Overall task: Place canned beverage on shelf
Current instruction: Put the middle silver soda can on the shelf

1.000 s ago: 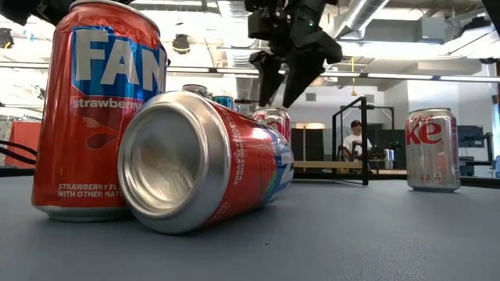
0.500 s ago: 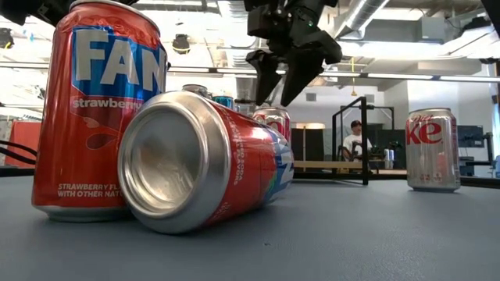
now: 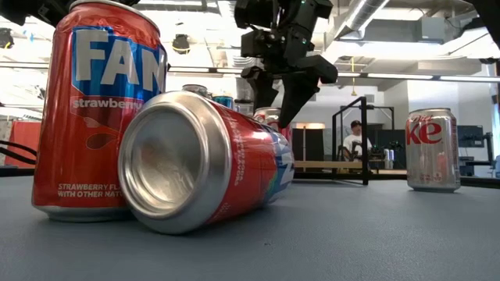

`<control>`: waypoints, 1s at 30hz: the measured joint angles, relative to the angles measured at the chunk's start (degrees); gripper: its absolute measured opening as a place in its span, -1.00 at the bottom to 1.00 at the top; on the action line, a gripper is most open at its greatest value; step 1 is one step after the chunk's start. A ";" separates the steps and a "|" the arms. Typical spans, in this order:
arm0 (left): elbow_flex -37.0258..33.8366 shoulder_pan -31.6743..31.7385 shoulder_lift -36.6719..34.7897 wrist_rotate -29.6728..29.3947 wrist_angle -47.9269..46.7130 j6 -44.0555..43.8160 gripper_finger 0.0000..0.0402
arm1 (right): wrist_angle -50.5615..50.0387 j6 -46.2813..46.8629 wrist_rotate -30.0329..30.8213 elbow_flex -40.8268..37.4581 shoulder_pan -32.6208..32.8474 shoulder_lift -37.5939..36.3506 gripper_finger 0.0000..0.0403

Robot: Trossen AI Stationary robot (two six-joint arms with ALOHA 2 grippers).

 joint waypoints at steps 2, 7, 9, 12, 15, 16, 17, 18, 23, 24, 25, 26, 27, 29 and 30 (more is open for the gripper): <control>0.00 0.00 0.00 -0.04 0.04 0.00 0.37 | -1.24 1.77 0.13 0.85 -0.04 0.00 0.47; 0.00 0.00 0.00 -0.02 0.07 -0.41 0.37 | -2.41 12.37 0.11 2.20 -0.94 0.15 0.38; 0.00 0.00 0.00 -0.02 0.07 -0.44 0.37 | -2.73 16.54 0.12 2.20 -0.98 0.33 0.37; 0.00 0.00 0.00 -0.02 0.11 -0.44 0.37 | -2.93 21.51 0.31 2.20 -0.94 0.33 0.37; 0.00 0.00 0.00 0.00 0.11 -0.69 0.37 | -2.07 28.34 2.45 2.20 -0.72 0.33 0.36; 0.00 0.00 0.00 0.02 0.13 -0.81 0.37 | -1.88 30.50 2.51 2.20 -0.72 0.33 0.36; 0.00 0.00 0.00 0.02 0.13 -0.83 0.37 | -1.86 32.57 2.52 2.20 -0.63 0.32 0.36; 0.00 0.00 0.00 0.02 0.13 -0.83 0.37 | -1.95 34.45 2.70 2.20 -0.64 0.31 0.36; 0.00 0.00 0.00 0.02 0.18 -0.87 0.37 | -2.26 38.18 3.93 2.26 -0.61 0.28 0.36; 0.00 0.00 0.00 0.02 0.17 -0.87 0.37 | -2.85 38.18 4.46 2.65 -0.61 0.28 0.36; 0.00 0.00 0.00 0.02 0.20 -0.87 0.37 | -3.82 38.25 4.78 3.34 -0.58 0.28 0.36; 0.00 0.00 0.00 0.02 0.19 -0.89 0.37 | -4.90 38.58 4.79 4.24 -0.60 0.28 0.36; 0.00 0.00 0.00 0.02 0.20 -0.90 0.37 | -5.79 38.99 4.80 5.22 -0.66 0.28 0.36; 0.00 0.00 0.00 0.02 0.20 -0.90 0.37 | -7.42 39.15 4.83 7.21 -1.18 0.19 0.36; 0.00 0.00 0.00 0.02 0.20 -0.90 0.37 | -8.70 39.40 4.83 8.43 -1.45 0.19 0.36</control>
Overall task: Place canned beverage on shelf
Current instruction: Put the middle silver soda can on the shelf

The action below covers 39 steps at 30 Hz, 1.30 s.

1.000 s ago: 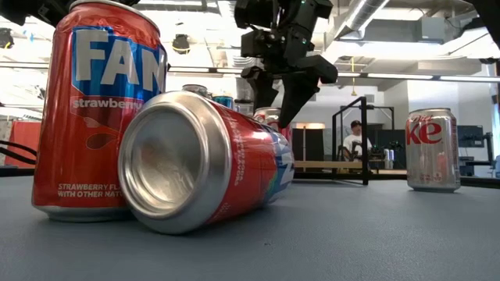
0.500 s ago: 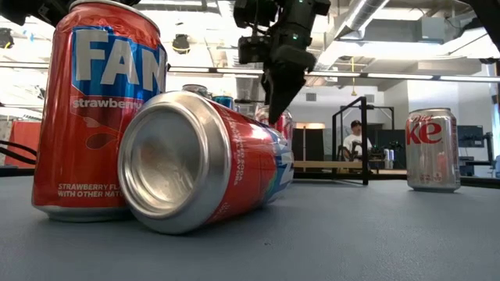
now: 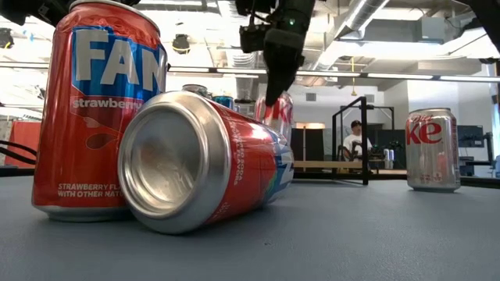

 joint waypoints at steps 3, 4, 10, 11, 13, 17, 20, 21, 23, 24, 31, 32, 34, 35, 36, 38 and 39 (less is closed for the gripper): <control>0.00 0.00 0.00 0.00 0.00 0.05 0.37 | -3.49 0.69 0.57 4.09 -0.96 0.05 0.36; 0.00 0.00 0.00 0.00 0.00 0.20 0.37 | -4.10 0.03 1.15 5.30 -1.11 0.00 0.36; 0.00 0.00 0.00 0.00 -0.02 0.39 0.37 | -4.20 -3.15 5.23 10.30 -4.50 0.21 0.36; 0.00 0.00 0.00 0.00 -0.03 0.42 0.37 | -4.00 -3.21 5.31 10.71 -5.39 0.41 0.36; 0.00 0.00 0.00 0.00 -0.07 0.42 0.37 | -3.95 -3.23 6.25 11.28 -7.32 1.17 0.36; 0.00 0.00 0.00 -0.29 -0.09 1.52 0.37 | -3.11 -6.12 6.81 11.83 -11.11 2.80 0.36; 0.00 0.05 0.00 -0.86 -0.11 1.93 0.37 | -3.42 -7.85 6.66 13.91 -13.91 4.59 0.36; 0.00 0.07 0.00 -1.16 -0.22 1.95 0.37 | -3.84 -8.26 6.58 14.97 -14.75 5.28 0.36; 0.00 0.07 0.00 -1.20 -0.40 1.84 0.37 | -5.41 -9.22 6.60 17.64 -16.45 7.51 0.36; 0.00 0.07 0.00 -1.20 -0.55 1.59 0.37 | -6.44 -9.72 6.56 19.12 -17.06 8.86 0.36; 0.00 0.07 0.00 -1.25 -1.82 0.84 0.37 | -13.90 -13.79 6.60 30.75 -19.16 17.13 0.36; 0.00 0.07 -0.02 -1.28 -1.93 0.84 0.37 | -12.99 -14.74 6.56 30.19 -19.18 17.19 0.36; 0.00 0.09 0.00 -1.66 -2.47 0.85 0.37 | -12.47 -15.75 6.15 29.40 -19.38 16.88 0.36; 0.00 0.11 0.00 -1.76 -2.80 0.85 0.37 | -12.70 -15.79 5.60 29.56 -19.57 16.95 0.36; 0.00 0.14 0.00 -1.79 -2.80 0.85 0.37 | -12.96 -15.82 5.33 29.80 -19.88 17.00 0.36; -0.01 0.28 0.00 -2.14 -2.96 0.87 0.37 | -12.96 -15.89 5.11 30.06 -20.35 17.15 0.36; 0.00 0.38 0.00 -2.20 -2.94 0.87 0.37 | -12.67 -16.27 5.12 30.23 -20.54 17.16 0.36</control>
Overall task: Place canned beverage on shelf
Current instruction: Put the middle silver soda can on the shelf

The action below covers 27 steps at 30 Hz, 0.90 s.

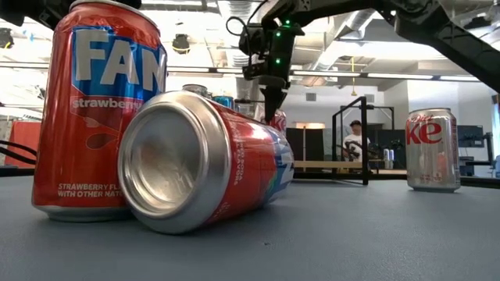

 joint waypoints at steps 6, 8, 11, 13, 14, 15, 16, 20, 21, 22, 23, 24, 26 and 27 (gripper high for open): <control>0.00 0.71 0.00 0.00 -0.30 0.13 0.37 | 2.54 -1.42 -0.41 0.35 -1.02 0.00 0.36; 0.00 0.71 0.00 -0.03 -0.35 0.11 0.37 | 2.50 -1.44 -2.58 0.35 -1.41 0.00 0.36; 0.00 0.71 0.00 -0.05 -0.40 0.11 0.37 | 3.61 -2.28 -3.50 0.35 -1.40 0.00 0.36; 0.00 0.71 0.00 -0.07 -0.42 0.09 0.37 | 4.14 -2.43 -3.55 0.35 -1.38 0.00 0.36; 0.00 0.71 0.00 -0.09 -0.40 0.05 0.37 | 4.30 -2.44 -3.55 0.35 -1.36 0.00 0.36; 0.00 0.71 0.00 -0.11 -0.40 0.01 0.37 | 4.40 -2.59 -3.55 0.35 -1.36 0.00 0.36; 0.00 0.71 0.00 -0.11 -0.41 -0.04 0.37 | 4.44 -2.77 -3.55 0.35 -1.36 0.00 0.36; 0.00 0.69 0.00 -0.02 -0.47 -0.26 0.37 | 4.65 -4.13 -3.61 0.35 -1.11 0.00 0.36; -0.02 0.69 0.00 0.00 -0.53 -0.26 0.37 | 4.97 -4.12 -3.67 0.35 -1.02 0.00 0.36; 0.00 0.69 0.00 0.00 -0.59 -0.26 0.37 | 5.31 -4.10 -3.80 0.35 -0.97 0.00 0.36; 0.00 0.69 0.00 0.01 -0.60 -0.26 0.37 | 5.57 -4.10 -4.00 0.35 -0.97 0.00 0.36; 0.00 0.69 -0.01 0.06 -0.64 -0.26 0.37 | 5.74 -4.14 -4.17 0.35 -0.98 0.00 0.37; 0.00 0.69 0.00 0.43 -0.83 -0.26 0.37 | 5.84 -4.55 -4.22 0.35 -0.98 0.00 0.39; 0.00 0.69 0.00 0.58 -0.86 -0.26 0.37 | 5.81 -4.88 -4.46 0.35 -0.98 0.00 0.41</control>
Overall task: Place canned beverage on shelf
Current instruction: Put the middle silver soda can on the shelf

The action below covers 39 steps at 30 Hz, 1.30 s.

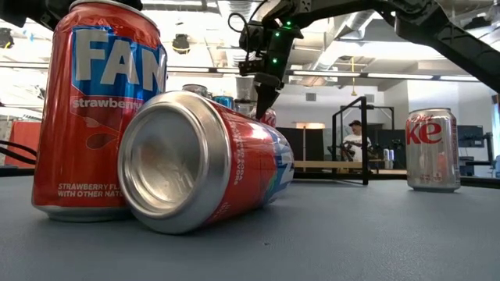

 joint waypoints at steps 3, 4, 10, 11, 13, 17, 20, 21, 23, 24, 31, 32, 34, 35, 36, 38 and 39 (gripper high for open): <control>0.00 0.00 0.00 0.35 0.00 0.00 0.37 | 0.13 -0.13 -0.07 0.00 0.11 0.00 0.47; 0.00 0.00 -0.01 0.38 -0.04 0.00 0.37 | 0.17 -0.13 -0.07 0.00 0.12 0.00 0.48; 0.00 0.00 0.00 0.42 -0.13 0.00 0.37 | 0.40 -0.20 -0.03 0.00 0.11 -0.15 0.54; 0.00 0.00 0.00 0.46 -0.13 0.00 0.37 | 0.41 -0.23 -0.02 0.00 0.11 -0.17 0.54; 0.00 0.00 0.00 0.79 -0.13 0.00 0.37 | 0.39 -0.27 -0.02 0.00 0.11 -0.17 0.54; 0.00 0.00 0.00 0.90 -0.15 0.00 0.37 | 1.93 -2.89 0.33 0.00 0.24 -0.17 0.54; 0.00 0.00 0.00 0.90 -0.13 0.02 0.37 | 4.97 -5.11 2.95 -0.09 0.59 -0.93 0.54; 0.00 0.00 0.00 0.90 -0.13 0.01 0.37 | 5.89 -5.25 2.99 -0.09 0.64 -1.39 0.55; 0.00 0.00 0.00 0.90 -0.13 0.01 0.37 | 7.43 -5.29 2.97 -0.02 1.03 -3.07 0.55; 0.00 0.00 0.00 0.90 -0.11 0.02 0.37 | 6.98 -5.20 2.97 -0.04 1.16 -3.94 0.55; 0.00 -0.02 -0.02 1.82 0.07 -0.11 0.37 | 1.77 -0.91 -0.76 -0.04 1.62 -8.75 0.54; 0.00 -0.02 -0.02 2.14 0.09 -0.21 0.37 | 0.88 0.11 -1.75 -0.04 1.49 -9.22 0.53; 0.00 -0.02 -0.02 2.73 0.02 -0.48 0.37 | -0.47 2.50 -3.13 -0.04 0.63 -9.71 0.48; 0.00 -0.02 -0.02 3.35 0.04 -0.52 0.37 | -1.85 3.31 -3.37 -0.04 0.06 -9.73 0.44; 0.00 -0.02 -0.02 3.91 0.02 -0.59 0.37 | -3.14 3.92 -3.25 -0.07 -0.49 -9.70 0.40; 0.00 -0.02 -0.02 5.08 -0.11 -0.52 0.37 | -5.12 4.32 -3.14 -0.11 -1.53 -9.62 0.27; 0.00 -0.02 -0.02 5.49 -0.17 -0.48 0.37 | -5.79 4.42 -2.88 -0.30 -1.98 -9.62 0.18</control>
